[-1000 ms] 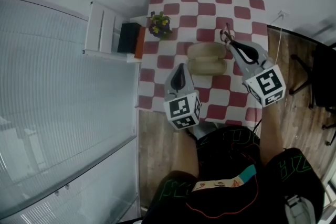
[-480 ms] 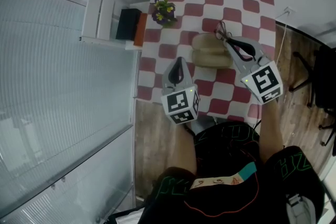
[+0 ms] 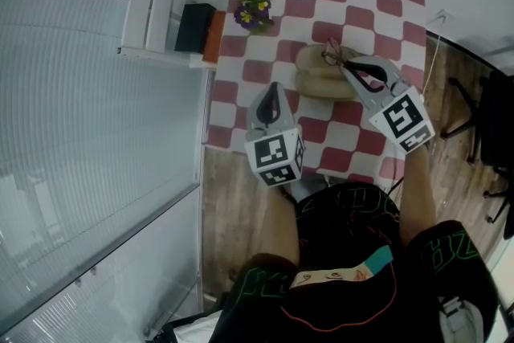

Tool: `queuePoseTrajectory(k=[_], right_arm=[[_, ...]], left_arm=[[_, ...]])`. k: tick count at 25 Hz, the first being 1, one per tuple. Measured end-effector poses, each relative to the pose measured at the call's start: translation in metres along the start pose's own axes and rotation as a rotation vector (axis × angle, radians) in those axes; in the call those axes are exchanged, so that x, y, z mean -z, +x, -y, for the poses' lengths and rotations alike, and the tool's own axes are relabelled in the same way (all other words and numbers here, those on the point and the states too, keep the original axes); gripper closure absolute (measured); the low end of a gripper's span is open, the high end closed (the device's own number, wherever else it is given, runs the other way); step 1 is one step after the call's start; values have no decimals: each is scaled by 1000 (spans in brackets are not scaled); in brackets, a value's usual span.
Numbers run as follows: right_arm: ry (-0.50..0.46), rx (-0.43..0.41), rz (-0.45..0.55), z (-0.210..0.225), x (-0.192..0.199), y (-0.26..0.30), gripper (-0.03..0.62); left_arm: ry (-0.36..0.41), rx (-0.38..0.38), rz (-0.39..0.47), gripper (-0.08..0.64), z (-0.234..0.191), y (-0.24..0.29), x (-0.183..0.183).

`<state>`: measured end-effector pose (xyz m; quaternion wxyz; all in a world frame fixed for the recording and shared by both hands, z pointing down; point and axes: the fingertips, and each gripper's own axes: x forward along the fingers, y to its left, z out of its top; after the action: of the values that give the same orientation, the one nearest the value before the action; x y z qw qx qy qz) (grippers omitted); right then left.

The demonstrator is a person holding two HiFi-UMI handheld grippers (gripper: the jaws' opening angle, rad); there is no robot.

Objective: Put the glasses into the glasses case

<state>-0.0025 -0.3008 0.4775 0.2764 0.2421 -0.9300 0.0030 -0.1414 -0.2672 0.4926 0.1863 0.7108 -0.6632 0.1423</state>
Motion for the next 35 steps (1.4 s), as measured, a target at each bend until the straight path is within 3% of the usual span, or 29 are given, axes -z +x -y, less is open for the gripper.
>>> queuePoseTrajectory(k=[11,22,35], right_arm=[[-38,-106,-114,-12,15,16,574],[-126,-295,-304,-37,35,31,575],[-167,-390,-461,-51,56,46,574]], left_arm=[[14,4,-23,551,-4,3,4],[21,9,-41,551,-8,6,6],[18,23,-71,551,-15,13,12]])
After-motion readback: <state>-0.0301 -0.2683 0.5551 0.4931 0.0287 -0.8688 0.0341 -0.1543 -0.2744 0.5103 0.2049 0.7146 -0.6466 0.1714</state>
